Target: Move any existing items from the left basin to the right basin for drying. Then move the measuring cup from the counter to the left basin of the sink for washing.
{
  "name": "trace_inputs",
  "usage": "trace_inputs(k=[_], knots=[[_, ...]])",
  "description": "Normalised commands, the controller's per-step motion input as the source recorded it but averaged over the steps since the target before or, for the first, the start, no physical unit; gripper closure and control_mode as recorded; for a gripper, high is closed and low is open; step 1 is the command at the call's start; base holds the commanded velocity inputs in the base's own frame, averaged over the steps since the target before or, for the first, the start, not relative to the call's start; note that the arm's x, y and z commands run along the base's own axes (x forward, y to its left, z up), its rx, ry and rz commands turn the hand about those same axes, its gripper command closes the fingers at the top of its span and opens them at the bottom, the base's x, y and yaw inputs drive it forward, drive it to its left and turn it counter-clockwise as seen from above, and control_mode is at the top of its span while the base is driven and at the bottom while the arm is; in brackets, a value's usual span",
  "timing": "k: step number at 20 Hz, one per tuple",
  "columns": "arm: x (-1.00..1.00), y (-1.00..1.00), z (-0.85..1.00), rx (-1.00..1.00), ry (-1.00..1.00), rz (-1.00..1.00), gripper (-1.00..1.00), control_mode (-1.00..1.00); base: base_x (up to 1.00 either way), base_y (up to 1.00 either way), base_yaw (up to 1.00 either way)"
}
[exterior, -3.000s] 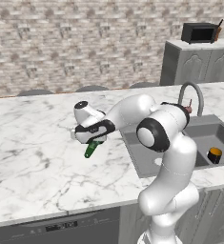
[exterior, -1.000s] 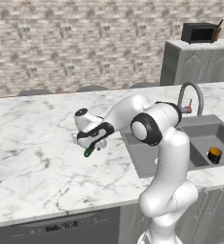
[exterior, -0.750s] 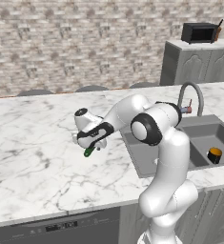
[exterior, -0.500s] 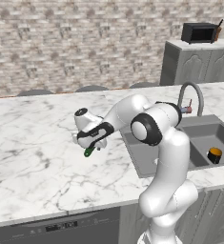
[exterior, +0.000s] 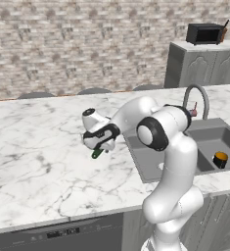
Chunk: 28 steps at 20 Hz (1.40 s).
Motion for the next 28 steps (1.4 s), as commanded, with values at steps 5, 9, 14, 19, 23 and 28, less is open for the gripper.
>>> trace_inputs(k=[5, 9, 14, 19, 23, 28], knots=[[0.0, -0.43, 0.14, 0.0, 0.0, -0.13, 1.0, -1.0, 0.0, 0.0, 0.0], [0.0, -0.48, 0.17, 0.0, 0.0, -0.13, 1.0, -1.0, 0.0, 0.0, 0.0], [0.0, -0.53, 0.14, 0.0, 0.0, -0.14, 1.0, -1.0, 0.0, 0.0, 0.0], [0.0, -0.56, 0.08, 0.0, 0.0, -0.14, 1.0, -1.0, 0.0, 0.0, 0.0], [0.0, -0.56, 0.0, 0.0, 0.0, -0.16, 1.0, -1.0, 0.0, 0.0, 0.0], [0.0, -0.59, 0.0, 0.0, 0.0, -0.18, 1.0, -1.0, 0.0, 0.0, 0.0]])
